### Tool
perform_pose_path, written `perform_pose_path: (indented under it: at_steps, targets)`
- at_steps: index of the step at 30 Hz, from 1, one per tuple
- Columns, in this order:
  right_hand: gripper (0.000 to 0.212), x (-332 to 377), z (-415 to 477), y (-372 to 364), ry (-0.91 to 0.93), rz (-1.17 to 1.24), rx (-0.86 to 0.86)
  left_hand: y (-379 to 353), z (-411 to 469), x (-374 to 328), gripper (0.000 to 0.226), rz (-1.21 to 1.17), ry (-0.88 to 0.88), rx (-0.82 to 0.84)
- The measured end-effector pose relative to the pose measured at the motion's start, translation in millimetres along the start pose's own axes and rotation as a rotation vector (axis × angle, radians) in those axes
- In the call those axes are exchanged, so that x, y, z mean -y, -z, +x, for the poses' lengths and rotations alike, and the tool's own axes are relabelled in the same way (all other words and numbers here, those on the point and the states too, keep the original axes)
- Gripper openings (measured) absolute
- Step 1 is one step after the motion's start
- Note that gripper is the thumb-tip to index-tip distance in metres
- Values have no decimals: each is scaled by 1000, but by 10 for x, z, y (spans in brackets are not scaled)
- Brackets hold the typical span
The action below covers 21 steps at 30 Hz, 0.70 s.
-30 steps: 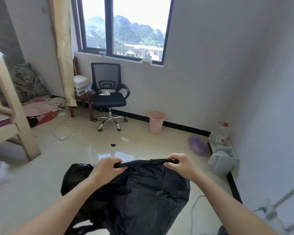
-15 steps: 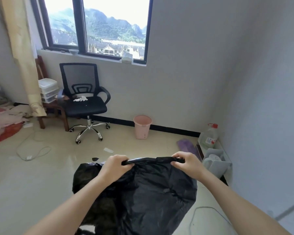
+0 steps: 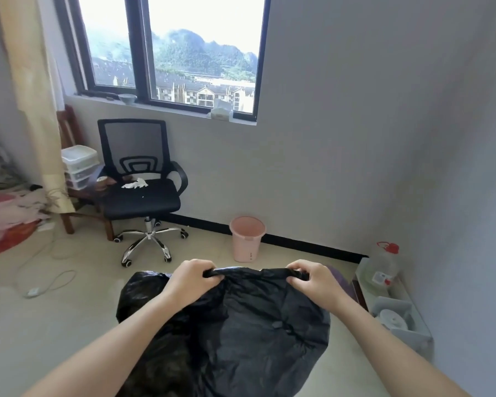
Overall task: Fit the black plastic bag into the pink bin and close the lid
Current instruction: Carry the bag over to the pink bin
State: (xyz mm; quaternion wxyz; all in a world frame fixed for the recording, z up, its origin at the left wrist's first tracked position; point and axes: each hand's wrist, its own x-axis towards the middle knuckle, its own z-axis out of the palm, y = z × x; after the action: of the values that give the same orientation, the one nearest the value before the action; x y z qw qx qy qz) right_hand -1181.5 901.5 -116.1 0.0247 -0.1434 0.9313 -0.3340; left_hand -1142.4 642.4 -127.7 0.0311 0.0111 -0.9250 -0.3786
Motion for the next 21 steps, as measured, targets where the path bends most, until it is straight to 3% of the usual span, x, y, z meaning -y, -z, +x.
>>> perform_pose_path:
  at_steps: [6,10,15,21]
  targets:
    - [15,-235,760,-69,32,-29,73,-210,619,178,34,45,70,32]
    - [17,-366,1233,-175,30,-78,136,-247,1114,343,17,39,89,47]
    - [16,-323,2091,-126,29,-131,146,-114,1954,468,31,-11,71,5]
    - [17,-258,3058,-24,6,-90,119,155,3022,598,16,-23,32,-30]
